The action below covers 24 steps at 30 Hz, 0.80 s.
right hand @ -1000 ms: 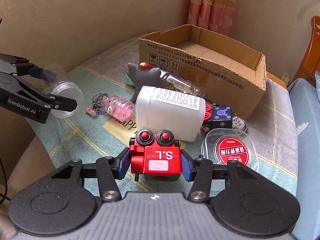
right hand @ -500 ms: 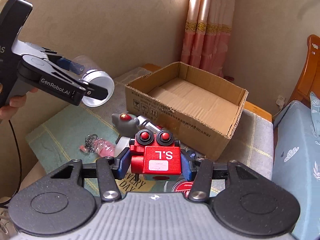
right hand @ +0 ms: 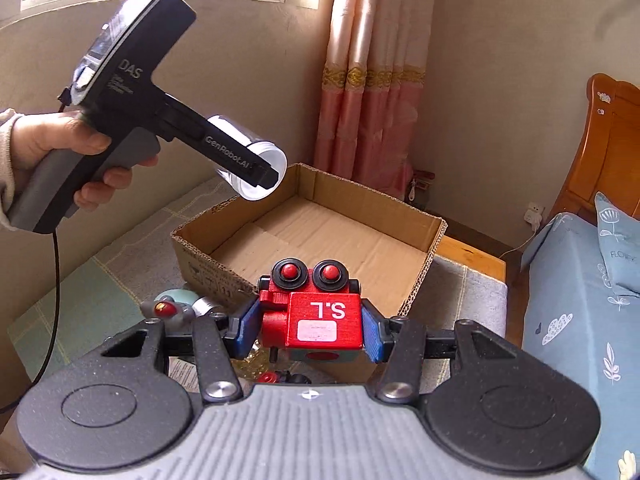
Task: Organize rigid objects
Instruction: 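Carry the jar into the box and release it while the right tool drops the train beside it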
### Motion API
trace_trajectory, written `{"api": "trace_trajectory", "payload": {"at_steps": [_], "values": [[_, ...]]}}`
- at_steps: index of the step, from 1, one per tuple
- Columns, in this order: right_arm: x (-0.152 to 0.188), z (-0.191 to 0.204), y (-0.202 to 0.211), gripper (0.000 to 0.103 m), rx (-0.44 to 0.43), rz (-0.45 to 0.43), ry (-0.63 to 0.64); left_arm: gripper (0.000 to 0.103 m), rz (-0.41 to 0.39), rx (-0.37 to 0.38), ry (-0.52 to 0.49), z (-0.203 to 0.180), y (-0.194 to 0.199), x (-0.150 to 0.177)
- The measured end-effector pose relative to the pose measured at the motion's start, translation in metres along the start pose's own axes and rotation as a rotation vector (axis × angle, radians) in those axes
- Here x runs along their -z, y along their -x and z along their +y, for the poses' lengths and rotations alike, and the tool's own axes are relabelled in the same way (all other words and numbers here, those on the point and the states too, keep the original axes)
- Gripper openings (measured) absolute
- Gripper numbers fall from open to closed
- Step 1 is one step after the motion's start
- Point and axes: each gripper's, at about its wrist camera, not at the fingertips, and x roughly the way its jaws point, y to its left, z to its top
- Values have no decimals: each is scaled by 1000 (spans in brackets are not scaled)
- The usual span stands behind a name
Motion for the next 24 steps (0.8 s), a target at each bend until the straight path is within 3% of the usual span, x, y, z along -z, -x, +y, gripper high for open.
{"api": "trace_trajectory", "payload": {"at_steps": [5, 9, 24], "values": [[-4, -10, -7, 56, 21, 11, -11, 95, 29, -18, 60, 6, -33, -14], [-6, -15, -8, 56, 28, 14, -16, 95, 27, -29, 76, 9, -35, -8], [-30, -35, -37, 56, 17, 52, -56, 101, -63, -6, 48, 12, 45, 49]]}}
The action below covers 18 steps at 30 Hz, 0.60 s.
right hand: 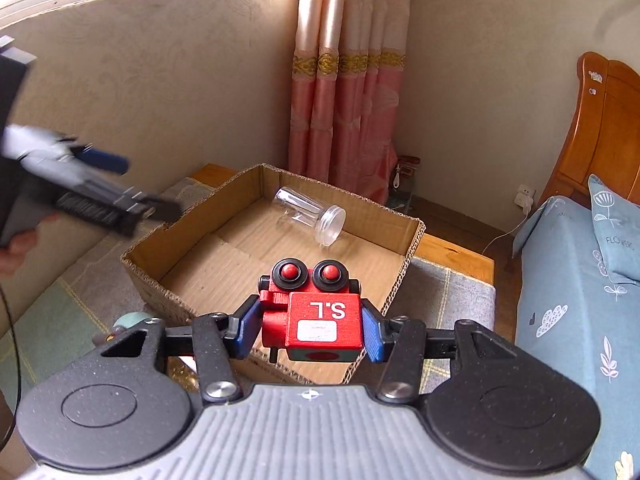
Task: Organize rigid objects
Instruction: 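Carry the jar into the box and release it while the right tool drops the train beside it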
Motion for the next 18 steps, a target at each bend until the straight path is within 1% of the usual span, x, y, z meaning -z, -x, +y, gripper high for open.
{"api": "trace_trajectory", "payload": {"at_steps": [4, 8, 12, 13, 14, 15, 16, 17, 18], "values": [[-16, -8, -18, 56, -1, 18, -21, 101, -27, -6, 26, 4, 18, 20], [-34, -13, -40, 56, 6, 35, -19, 101, -35, -44, 42, 7, 32, 42], [-52, -20, -63, 57, 34, 44, -33, 101, -47, -79, 37, 6, 41, 62], [-56, -21, -67, 62, 36, 42, -32, 101, -48, -85, 36, 7, 43, 66], [-58, -23, -69, 78, 38, 38, -29, 101, -47, -93, 38, 7, 44, 69], [-59, -23, -70, 87, 48, 30, -30, 101, -41, -102, 41, 9, 44, 73], [-60, -23, -69, 99, 58, 8, -32, 101, -33, -107, 46, 10, 44, 76], [-60, -23, -65, 103, 56, -8, -34, 101, -26, -107, 50, 11, 44, 78], [-60, -23, -61, 103, 49, -15, -39, 101, -21, -103, 54, 12, 45, 81]]}}
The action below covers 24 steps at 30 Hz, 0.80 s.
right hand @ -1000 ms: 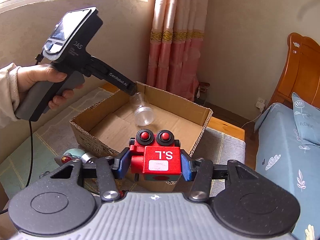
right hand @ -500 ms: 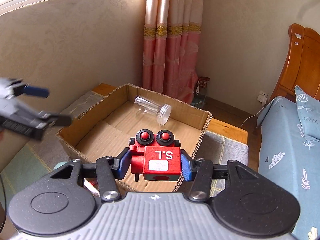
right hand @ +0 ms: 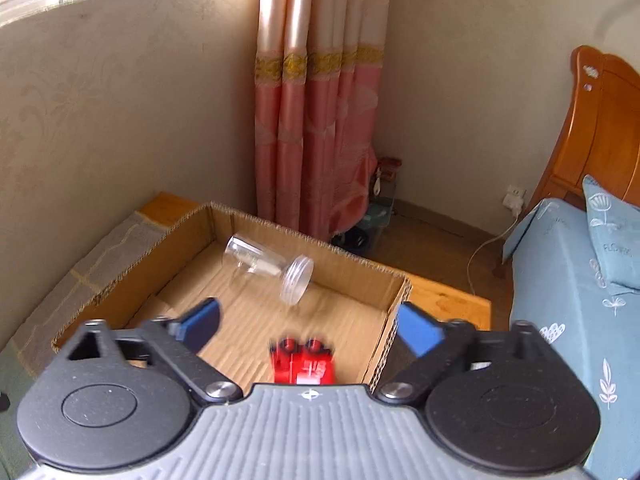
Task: Organize rigid objects
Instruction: 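Carry the jar into the box and release it while the right tool drops the train beside it, then withdraw both tools from the box back over the scattered items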
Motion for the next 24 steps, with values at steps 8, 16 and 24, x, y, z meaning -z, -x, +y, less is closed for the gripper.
{"api": "trace_trajectory", "payload": {"at_steps": [8, 16, 24], "values": [[17, 7, 33, 103, -26, -19, 0, 101, 11, 20, 16, 2, 4, 11], [61, 17, 64, 103, -74, -14, -10, 101, 27, 39, 17, -5, 11, 24], [118, 31, 81, 103, -108, 27, -43, 101, 54, 47, 13, -7, 15, 39]]}}
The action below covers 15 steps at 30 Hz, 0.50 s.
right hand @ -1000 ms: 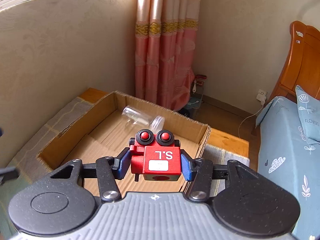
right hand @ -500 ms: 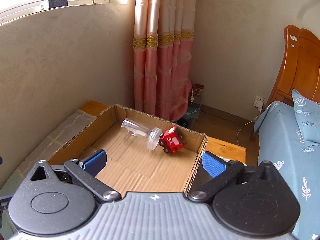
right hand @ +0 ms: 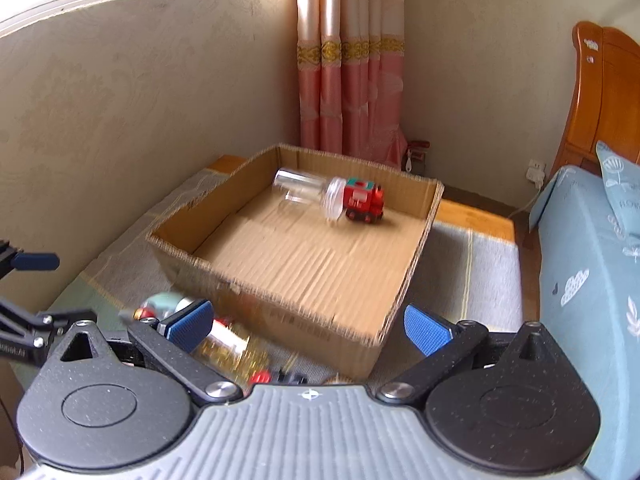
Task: Organize rigid objects
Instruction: 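Withdraw both tools from the box back over the scattered items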
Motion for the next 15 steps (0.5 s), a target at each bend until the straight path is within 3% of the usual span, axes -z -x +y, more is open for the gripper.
{"api": "trace_trajectory", "payload": {"at_steps": [7, 15], "values": [[66, 21, 4, 103, 58, 66, 28, 101, 10, -32, -34, -2, 1, 12], [110, 31, -19, 103, 97, 165, 33, 101, 71, 48, -68, -9, -8, 26]]}}
